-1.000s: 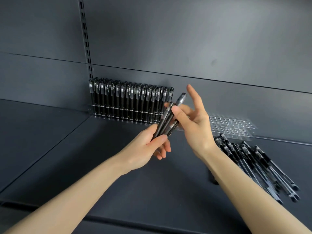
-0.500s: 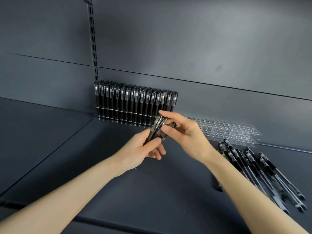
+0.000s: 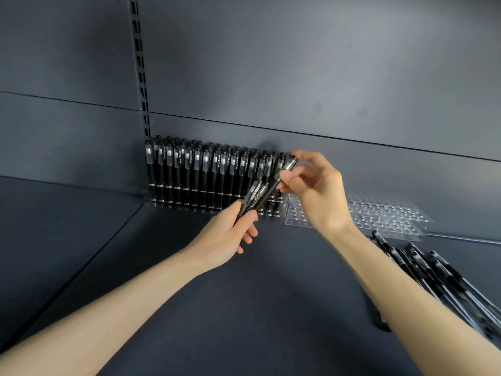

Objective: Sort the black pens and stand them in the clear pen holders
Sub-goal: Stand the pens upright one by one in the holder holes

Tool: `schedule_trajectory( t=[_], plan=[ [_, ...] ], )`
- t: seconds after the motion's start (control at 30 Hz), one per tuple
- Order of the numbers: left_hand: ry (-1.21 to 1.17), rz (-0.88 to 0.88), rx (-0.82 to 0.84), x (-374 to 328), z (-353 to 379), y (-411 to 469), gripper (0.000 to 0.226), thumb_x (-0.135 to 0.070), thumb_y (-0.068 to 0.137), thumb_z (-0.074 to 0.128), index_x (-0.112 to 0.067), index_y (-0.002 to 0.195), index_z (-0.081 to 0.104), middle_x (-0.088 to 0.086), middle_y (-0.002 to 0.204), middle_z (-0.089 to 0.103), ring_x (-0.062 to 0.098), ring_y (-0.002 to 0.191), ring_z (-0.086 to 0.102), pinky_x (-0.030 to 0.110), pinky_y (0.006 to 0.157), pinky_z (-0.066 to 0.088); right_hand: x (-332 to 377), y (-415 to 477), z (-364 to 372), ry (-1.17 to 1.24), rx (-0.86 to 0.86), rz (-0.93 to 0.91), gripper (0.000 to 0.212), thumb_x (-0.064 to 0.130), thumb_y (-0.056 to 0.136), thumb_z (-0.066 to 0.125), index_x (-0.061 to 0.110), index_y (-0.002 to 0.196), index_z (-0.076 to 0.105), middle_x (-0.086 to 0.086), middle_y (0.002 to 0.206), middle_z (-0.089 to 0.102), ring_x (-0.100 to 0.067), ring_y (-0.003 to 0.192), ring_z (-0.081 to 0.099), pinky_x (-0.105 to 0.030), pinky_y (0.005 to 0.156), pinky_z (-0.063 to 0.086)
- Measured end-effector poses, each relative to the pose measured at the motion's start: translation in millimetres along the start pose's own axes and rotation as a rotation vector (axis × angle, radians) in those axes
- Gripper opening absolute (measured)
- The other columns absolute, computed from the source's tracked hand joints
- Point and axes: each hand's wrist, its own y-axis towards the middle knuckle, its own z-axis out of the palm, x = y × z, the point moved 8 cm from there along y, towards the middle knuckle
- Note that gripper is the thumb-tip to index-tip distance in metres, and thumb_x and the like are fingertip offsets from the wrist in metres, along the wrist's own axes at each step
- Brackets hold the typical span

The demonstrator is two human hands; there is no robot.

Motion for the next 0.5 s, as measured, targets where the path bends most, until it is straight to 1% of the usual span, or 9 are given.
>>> schedule_trajectory(
  t=[0.1, 0.17, 0.2, 0.27, 0.3, 0.4, 0.43, 0.47, 0.5],
  plan=[
    [0.152, 0.051, -0.149, 2.2, -23.8, 12.0, 0.024, -0.035, 0.101, 0.035, -0.017, 0.100, 0.051, -0.004, 0.081, 0.058, 0.007, 0.064, 0.050, 0.017, 0.055, 0.042, 10.2, 14.4, -10.8, -0.036, -0.189, -0.063, 0.029, 0.003, 0.088, 0.062, 0.022, 0.100, 0.045, -0.004, 0.068, 0.064, -0.014, 0.062, 0.065, -0.026, 0.071, 0.055],
    [0.113, 0.083, -0.244, 2.9, -34.9, 13.6, 0.029, -0.036, 0.101, 0.033, -0.013, 0.088, 0.045, 0.002, 0.072, 0.053, 0.008, 0.054, 0.041, 0.018, 0.046, 0.035, 13.5, 20.5, -15.9, -0.111, -0.283, -0.121, 0.027, 0.005, 0.089, 0.063, 0.024, 0.096, 0.044, -0.004, 0.071, 0.066, -0.018, 0.061, 0.065, -0.029, 0.069, 0.055],
    [0.087, 0.101, -0.262, 4.0, -36.4, 13.1, 0.032, -0.036, 0.101, 0.033, -0.009, 0.087, 0.043, 0.004, 0.068, 0.047, 0.009, 0.053, 0.036, 0.021, 0.045, 0.034, 14.6, 22.9, -17.2, -0.192, -0.312, -0.151, 0.025, 0.008, 0.089, 0.063, 0.022, 0.097, 0.045, -0.004, 0.072, 0.067, -0.023, 0.064, 0.066, -0.034, 0.071, 0.055],
    [0.037, 0.115, -0.247, 10.2, -35.6, 12.6, 0.038, -0.038, 0.100, 0.035, -0.002, 0.095, 0.044, 0.000, 0.060, 0.036, 0.013, 0.058, 0.032, 0.035, 0.052, 0.035, 12.9, 25.8, -13.9, -0.349, -0.326, -0.190, 0.021, 0.012, 0.090, 0.062, 0.018, 0.105, 0.048, -0.002, 0.074, 0.068, -0.031, 0.068, 0.065, -0.040, 0.074, 0.054],
    [0.016, 0.113, -0.238, 13.1, -34.8, 13.3, 0.040, -0.039, 0.100, 0.035, 0.000, 0.102, 0.044, -0.005, 0.057, 0.033, 0.014, 0.059, 0.031, 0.043, 0.056, 0.036, 9.4, 27.2, -11.8, -0.397, -0.326, -0.196, 0.021, 0.012, 0.090, 0.061, 0.015, 0.107, 0.049, -0.001, 0.074, 0.068, -0.032, 0.070, 0.065, -0.039, 0.074, 0.053],
    [-0.047, 0.086, -0.241, 14.7, -33.3, 13.8, 0.051, -0.040, 0.100, 0.038, 0.005, 0.125, 0.038, -0.011, 0.054, 0.035, 0.008, 0.051, 0.036, 0.048, 0.064, 0.043, 1.1, 28.4, -6.2, -0.471, -0.323, -0.201, 0.021, 0.011, 0.091, 0.061, 0.010, 0.109, 0.051, -0.002, 0.075, 0.068, -0.029, 0.070, 0.064, -0.029, 0.070, 0.049],
    [-0.081, 0.079, -0.240, 13.4, -33.8, 13.8, 0.056, -0.040, 0.100, 0.038, 0.007, 0.128, 0.033, -0.007, 0.059, 0.046, 0.010, 0.054, 0.046, 0.051, 0.073, 0.045, -0.4, 28.9, -5.4, -0.483, -0.327, -0.207, 0.021, 0.012, 0.090, 0.061, 0.009, 0.109, 0.052, -0.003, 0.075, 0.068, -0.028, 0.070, 0.063, -0.025, 0.068, 0.047],
    [-0.120, 0.070, -0.236, 14.0, -34.3, 14.7, 0.059, -0.042, 0.099, 0.039, 0.008, 0.130, 0.030, 0.003, 0.073, 0.060, 0.018, 0.068, 0.059, 0.057, 0.085, 0.044, -0.9, 29.3, -5.0, -0.489, -0.330, -0.217, 0.021, 0.012, 0.090, 0.062, 0.008, 0.109, 0.052, -0.003, 0.075, 0.068, -0.025, 0.069, 0.063, -0.020, 0.066, 0.046],
    [-0.148, 0.056, -0.237, 16.2, -35.2, 16.3, 0.061, -0.043, 0.099, 0.039, 0.008, 0.131, 0.029, 0.017, 0.093, 0.065, 0.034, 0.086, 0.062, 0.061, 0.094, 0.038, -0.9, 29.8, -4.6, -0.493, -0.334, -0.229, 0.021, 0.011, 0.090, 0.062, 0.008, 0.109, 0.053, -0.002, 0.076, 0.068, -0.020, 0.068, 0.062, -0.014, 0.064, 0.044]
  ],
)
